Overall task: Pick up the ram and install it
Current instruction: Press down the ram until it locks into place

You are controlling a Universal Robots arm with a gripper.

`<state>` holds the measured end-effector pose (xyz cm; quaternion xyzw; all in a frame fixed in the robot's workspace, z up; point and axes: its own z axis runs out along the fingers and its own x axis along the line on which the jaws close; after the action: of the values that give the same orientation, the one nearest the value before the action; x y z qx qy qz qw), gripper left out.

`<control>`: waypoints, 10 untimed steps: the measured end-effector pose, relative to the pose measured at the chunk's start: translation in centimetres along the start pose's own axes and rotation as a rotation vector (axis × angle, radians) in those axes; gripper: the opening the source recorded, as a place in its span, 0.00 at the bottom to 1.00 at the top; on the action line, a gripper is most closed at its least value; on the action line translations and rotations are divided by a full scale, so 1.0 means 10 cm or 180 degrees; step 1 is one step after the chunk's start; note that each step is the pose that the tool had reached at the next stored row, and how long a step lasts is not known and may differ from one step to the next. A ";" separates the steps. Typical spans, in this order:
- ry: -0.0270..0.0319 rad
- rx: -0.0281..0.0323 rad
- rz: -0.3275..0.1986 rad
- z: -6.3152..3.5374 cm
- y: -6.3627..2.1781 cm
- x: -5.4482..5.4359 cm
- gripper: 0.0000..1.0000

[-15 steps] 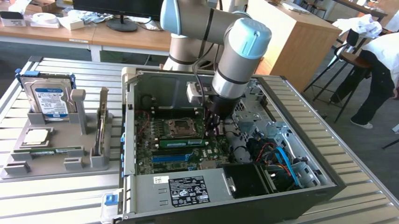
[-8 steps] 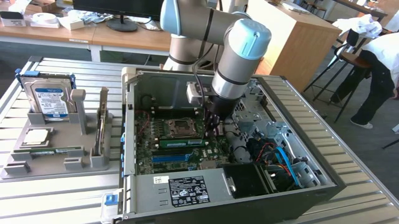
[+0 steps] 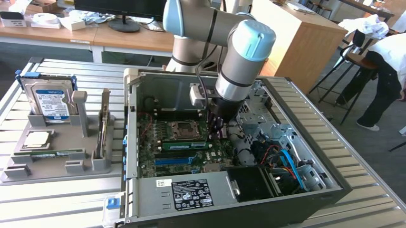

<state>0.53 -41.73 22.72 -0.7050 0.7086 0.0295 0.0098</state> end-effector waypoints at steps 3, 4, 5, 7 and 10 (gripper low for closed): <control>0.0000 0.0000 0.0000 0.007 0.000 0.00 0.10; 0.0000 0.0000 0.0000 0.006 0.000 0.00 0.10; 0.0000 0.0000 0.0000 0.006 0.000 0.00 0.10; 0.0000 0.0000 0.0000 0.006 0.000 0.00 0.10; -0.0001 0.0000 0.0000 0.017 -0.001 0.00 0.10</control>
<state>0.54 -41.73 22.56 -0.7050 0.7085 0.0296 0.0099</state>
